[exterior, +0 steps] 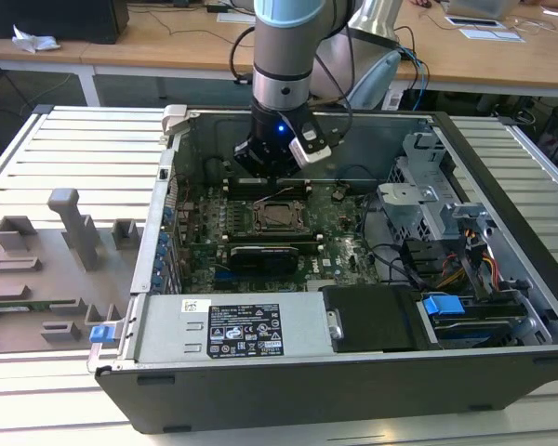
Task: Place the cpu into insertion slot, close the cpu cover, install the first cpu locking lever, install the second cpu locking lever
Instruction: 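Install the first cpu locking lever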
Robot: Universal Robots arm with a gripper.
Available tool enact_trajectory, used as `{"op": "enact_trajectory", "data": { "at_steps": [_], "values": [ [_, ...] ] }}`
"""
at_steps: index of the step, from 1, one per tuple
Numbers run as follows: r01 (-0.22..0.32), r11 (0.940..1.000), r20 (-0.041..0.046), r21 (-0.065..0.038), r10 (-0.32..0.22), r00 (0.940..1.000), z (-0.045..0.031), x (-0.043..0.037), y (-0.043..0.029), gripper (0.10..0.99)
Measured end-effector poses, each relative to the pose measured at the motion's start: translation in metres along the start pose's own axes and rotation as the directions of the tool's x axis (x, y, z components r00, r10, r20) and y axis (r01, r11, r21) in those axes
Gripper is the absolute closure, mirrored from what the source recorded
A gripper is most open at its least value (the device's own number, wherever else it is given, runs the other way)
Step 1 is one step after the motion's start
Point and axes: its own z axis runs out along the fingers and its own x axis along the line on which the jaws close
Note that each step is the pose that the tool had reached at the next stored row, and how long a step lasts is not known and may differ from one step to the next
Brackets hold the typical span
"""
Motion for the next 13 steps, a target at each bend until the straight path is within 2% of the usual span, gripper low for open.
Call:
{"op": "enact_trajectory", "data": {
  "at_steps": [2, 4, 8, 13],
  "values": [
    [0.0, 1.0, -0.0002, 0.0, 0.0, 1.0, 0.0017, -0.003, -0.0002, 0.98],
    [0.0, 1.0, -0.0012, 0.0, 0.0, 1.0, 0.0035, -0.0106, -0.0006, 0.98],
    [-0.007, 1.0, -0.0024, 0.0, 0.007, 1.0, 0.0095, -0.0179, -0.0013, 0.98],
    [-0.01, 0.9999, -0.0027, 0.0, 0.01, 0.9999, 0.0127, -0.0271, -0.0025, 0.98]
  ]
}}
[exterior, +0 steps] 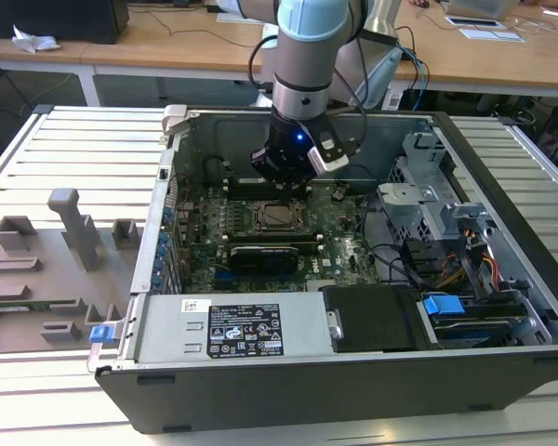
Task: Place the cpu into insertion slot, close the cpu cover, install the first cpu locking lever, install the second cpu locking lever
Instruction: 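Install the first cpu locking lever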
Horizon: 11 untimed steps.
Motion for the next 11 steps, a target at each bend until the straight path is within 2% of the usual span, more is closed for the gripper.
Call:
{"op": "enact_trajectory", "data": {
  "at_steps": [6, 11],
  "values": [
    [-0.002, 1.0, -0.0001, 0.0, 0.002, 1.0, 0.0025, -0.0009, -0.0053, 0.98],
    [-0.002, 1.0, -0.0003, 0.0, 0.002, 1.0, 0.004, -0.0024, -0.0047, 0.98]
  ]
}}
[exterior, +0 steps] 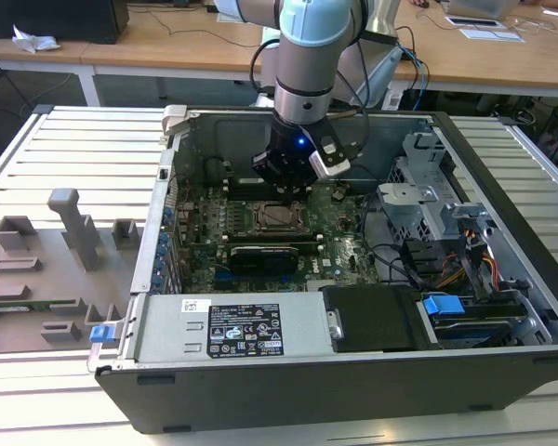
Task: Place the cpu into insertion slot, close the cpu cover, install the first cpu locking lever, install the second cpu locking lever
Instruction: 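Install the first cpu locking lever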
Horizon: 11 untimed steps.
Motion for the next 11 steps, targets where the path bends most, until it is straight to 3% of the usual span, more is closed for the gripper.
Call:
{"op": "enact_trajectory", "data": {
  "at_steps": [7, 11],
  "values": [
    [0.0, 1.0, 0.0009, -0.005, 0.0, 1.0, -0.0008, -0.0013, 0.0013, 0.98],
    [0.0, 1.0, 0.0026, -0.004, 0.0, 1.0, -0.0123, -0.001, 0.0011, 0.98]
  ]
}}
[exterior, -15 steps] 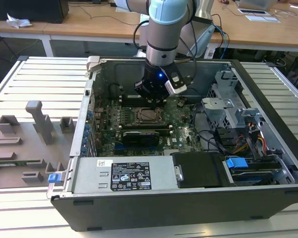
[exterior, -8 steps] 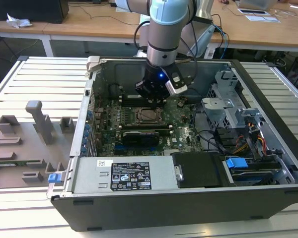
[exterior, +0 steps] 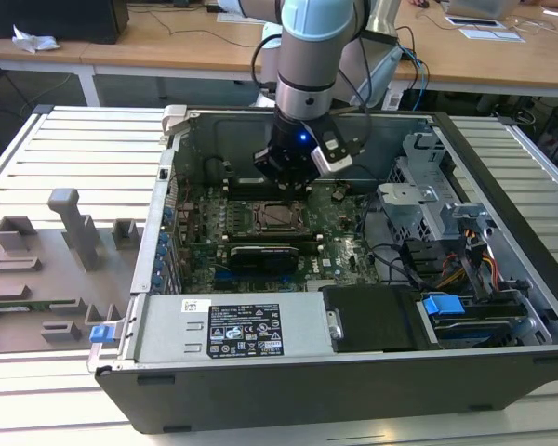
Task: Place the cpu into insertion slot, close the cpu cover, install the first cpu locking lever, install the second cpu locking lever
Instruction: 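Install the first cpu locking lever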
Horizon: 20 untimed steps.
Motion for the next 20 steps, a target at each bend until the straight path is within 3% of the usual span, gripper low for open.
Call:
{"op": "enact_trajectory", "data": {
  "at_steps": [4, 10, 17, 20],
  "values": [
    [0.0, 1.0, 0.0004, 0.0, 0.0, 1.0, -0.0025, 0.0002, -0.0053, 0.98],
    [0.0, 1.0, 0.0004, 0.0, 0.0, 1.0, -0.0042, 0.001, -0.0312, 0.98],
    [0.0, 1.0, 0.0004, 0.0, 0.0, 1.0, -0.0049, 0.0014, -0.0429, 0.98],
    [0.0, 1.0, 0.0003, 0.0, 0.0, 1.0, -0.0059, 0.0015, -0.044, 0.98]
  ]
}}
